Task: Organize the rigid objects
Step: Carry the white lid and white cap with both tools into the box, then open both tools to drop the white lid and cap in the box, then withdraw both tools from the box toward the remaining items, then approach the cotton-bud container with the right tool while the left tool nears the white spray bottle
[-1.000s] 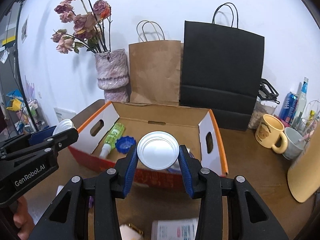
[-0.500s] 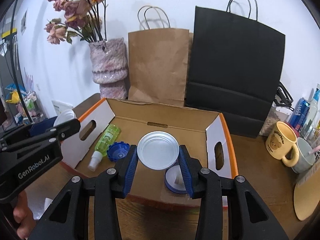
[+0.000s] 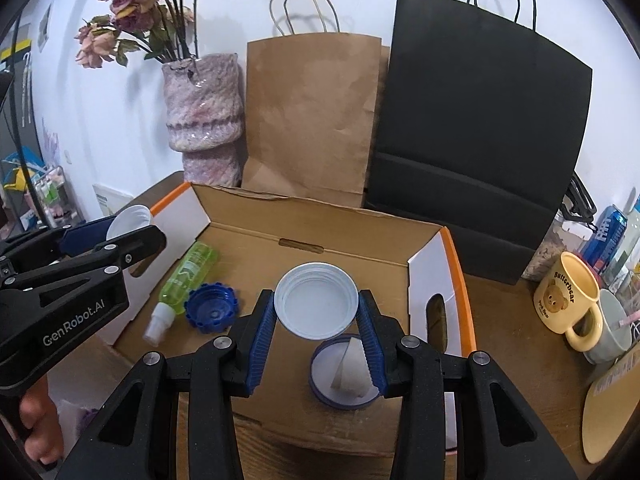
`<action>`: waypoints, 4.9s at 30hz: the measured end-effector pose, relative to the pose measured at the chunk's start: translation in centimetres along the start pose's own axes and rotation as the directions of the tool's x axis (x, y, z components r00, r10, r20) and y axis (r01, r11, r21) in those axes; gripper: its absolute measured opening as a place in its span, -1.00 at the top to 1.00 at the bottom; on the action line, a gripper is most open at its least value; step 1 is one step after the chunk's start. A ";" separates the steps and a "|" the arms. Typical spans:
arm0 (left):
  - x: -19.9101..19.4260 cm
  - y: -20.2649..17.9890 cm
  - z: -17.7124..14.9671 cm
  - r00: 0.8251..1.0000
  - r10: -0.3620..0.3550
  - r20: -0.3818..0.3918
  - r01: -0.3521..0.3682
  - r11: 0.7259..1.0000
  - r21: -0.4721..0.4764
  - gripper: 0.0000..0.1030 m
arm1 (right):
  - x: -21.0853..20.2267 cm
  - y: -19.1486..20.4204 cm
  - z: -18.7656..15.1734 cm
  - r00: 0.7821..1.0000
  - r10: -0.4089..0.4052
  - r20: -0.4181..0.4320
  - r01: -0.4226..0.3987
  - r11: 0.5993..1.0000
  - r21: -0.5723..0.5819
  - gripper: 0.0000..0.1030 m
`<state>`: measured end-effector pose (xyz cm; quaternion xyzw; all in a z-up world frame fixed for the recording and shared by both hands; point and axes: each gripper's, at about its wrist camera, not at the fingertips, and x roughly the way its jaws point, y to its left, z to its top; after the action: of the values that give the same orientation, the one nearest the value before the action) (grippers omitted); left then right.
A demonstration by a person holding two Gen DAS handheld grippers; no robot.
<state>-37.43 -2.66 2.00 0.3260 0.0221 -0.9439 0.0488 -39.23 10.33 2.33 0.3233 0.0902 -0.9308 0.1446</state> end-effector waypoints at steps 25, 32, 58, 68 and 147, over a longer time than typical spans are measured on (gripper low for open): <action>0.7 1.8 0.0 0.999 0.052 0.001 -0.052 0.998 -0.033 -1.00 | 1.2 -1.6 -0.7 0.996 -0.062 -0.063 0.063 0.998 0.026 -0.86; 0.5 1.8 0.0 0.999 0.047 0.005 -0.046 0.998 -0.034 -1.00 | 0.9 -1.4 -0.8 0.997 -0.054 -0.054 0.056 0.998 0.023 -0.86; -4.1 2.9 -1.6 0.997 0.030 0.074 -0.026 0.998 -0.056 -1.00 | -5.4 -0.8 -2.1 0.998 -0.020 0.059 0.019 1.000 0.025 -0.86; -5.9 3.4 -3.7 0.997 0.036 0.072 -0.033 0.998 -0.046 -1.00 | -8.1 -0.7 -4.6 0.997 -0.001 0.077 -0.001 1.000 0.026 -0.86; -8.9 5.9 -16.1 0.974 0.061 -0.220 -0.076 0.995 -0.060 -1.00 | -7.6 -1.2 -15.1 0.990 -0.024 -0.138 0.041 0.992 0.123 -0.66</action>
<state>-19.95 -6.60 -5.23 0.4260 0.0482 -0.8990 0.0899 -25.20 17.03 -4.53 0.3930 0.0466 -0.9127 0.1022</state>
